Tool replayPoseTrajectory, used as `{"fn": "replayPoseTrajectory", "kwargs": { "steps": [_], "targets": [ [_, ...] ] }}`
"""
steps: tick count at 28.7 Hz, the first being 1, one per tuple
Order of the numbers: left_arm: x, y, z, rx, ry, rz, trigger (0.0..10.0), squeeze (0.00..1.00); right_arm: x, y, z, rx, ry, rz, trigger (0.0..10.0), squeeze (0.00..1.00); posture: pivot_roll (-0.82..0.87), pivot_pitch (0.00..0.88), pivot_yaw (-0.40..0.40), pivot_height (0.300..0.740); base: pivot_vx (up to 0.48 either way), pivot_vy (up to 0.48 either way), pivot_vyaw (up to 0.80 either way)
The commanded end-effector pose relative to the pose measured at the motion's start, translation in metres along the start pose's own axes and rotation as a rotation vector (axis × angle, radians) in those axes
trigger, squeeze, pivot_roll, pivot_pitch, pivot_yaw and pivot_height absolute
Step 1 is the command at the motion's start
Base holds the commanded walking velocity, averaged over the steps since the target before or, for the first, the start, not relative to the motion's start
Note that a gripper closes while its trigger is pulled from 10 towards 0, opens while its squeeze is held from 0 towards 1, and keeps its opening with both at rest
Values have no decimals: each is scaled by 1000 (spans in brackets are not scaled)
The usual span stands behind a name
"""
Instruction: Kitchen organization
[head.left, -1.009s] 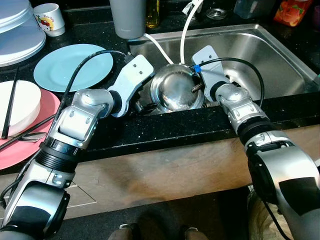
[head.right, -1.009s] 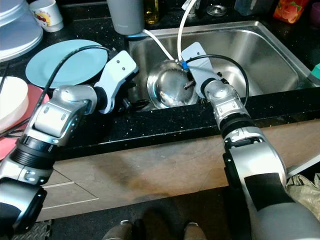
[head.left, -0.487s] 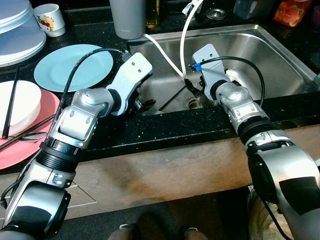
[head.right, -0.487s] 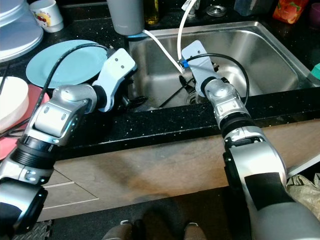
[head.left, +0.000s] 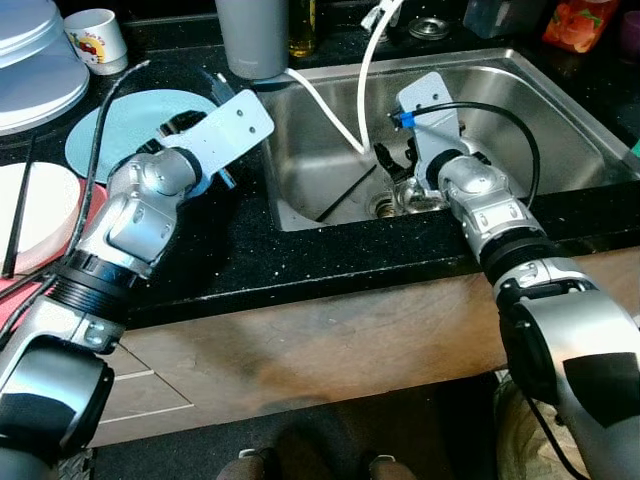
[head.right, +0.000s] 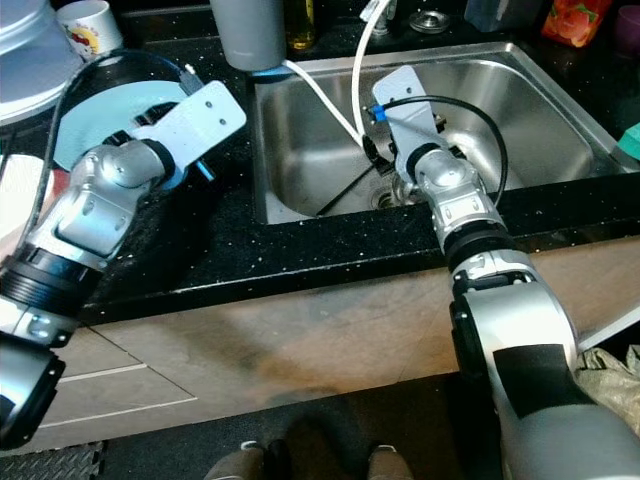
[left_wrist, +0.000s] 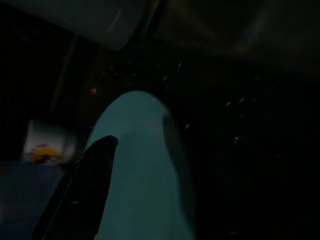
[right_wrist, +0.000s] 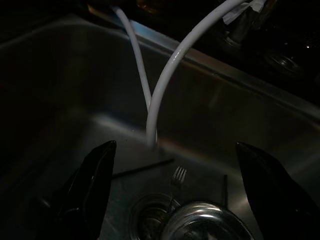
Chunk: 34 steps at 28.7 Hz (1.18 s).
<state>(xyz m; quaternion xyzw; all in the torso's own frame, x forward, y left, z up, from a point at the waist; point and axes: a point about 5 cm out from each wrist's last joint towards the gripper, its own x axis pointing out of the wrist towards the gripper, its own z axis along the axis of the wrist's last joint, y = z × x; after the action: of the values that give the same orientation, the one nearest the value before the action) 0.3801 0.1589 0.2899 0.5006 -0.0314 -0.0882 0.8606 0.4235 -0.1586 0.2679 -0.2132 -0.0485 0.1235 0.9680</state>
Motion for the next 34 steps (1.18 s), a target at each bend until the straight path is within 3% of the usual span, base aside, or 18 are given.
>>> {"fn": "replayPoseTrajectory", "kwargs": {
  "steps": [1,4,8,11,20,21,22,24,25,34],
  "targets": [
    [0,3,-11,66,66,29,10000,0,0,-3,5,28,-33,-6,10000,0,20,211,19,740,0,0,0],
    [-1,5,-13,64,85,29,10000,0,-1,-4,6,32,-37,-6,10000,0,21,209,17,740,0,0,0],
    [-6,2,-28,130,180,-12,10000,0,-1,-5,7,36,-43,-4,10000,0,19,207,21,740,0,0,0],
    [-7,0,-31,145,196,-22,10000,0,-1,-5,7,39,-45,-5,10000,0,19,205,20,740,0,0,0],
    [-11,-6,-33,111,226,-60,10000,0,-1,-5,8,47,-50,-4,10000,0,21,198,20,740,0,0,0],
    [-11,-7,-33,104,227,-69,8000,0,-1,-5,9,48,-50,-5,10000,0,20,197,20,740,0,0,0],
    [-11,-9,-33,94,228,-80,3059,0,-1,-5,9,50,-51,-6,10000,0,20,197,21,740,0,0,0],
    [-12,-10,-33,89,229,-87,3059,0,-1,-5,9,51,-52,-6,10000,0,20,197,21,740,0,0,0],
    [-11,-11,-33,78,228,-91,0,0,-1,-5,9,54,-53,-8,10000,0,19,195,22,740,0,0,0],
    [-4,-12,-37,29,233,-85,0,0,-2,-8,10,66,-61,-18,10000,0,19,195,23,740,0,0,0]
  ]
}}
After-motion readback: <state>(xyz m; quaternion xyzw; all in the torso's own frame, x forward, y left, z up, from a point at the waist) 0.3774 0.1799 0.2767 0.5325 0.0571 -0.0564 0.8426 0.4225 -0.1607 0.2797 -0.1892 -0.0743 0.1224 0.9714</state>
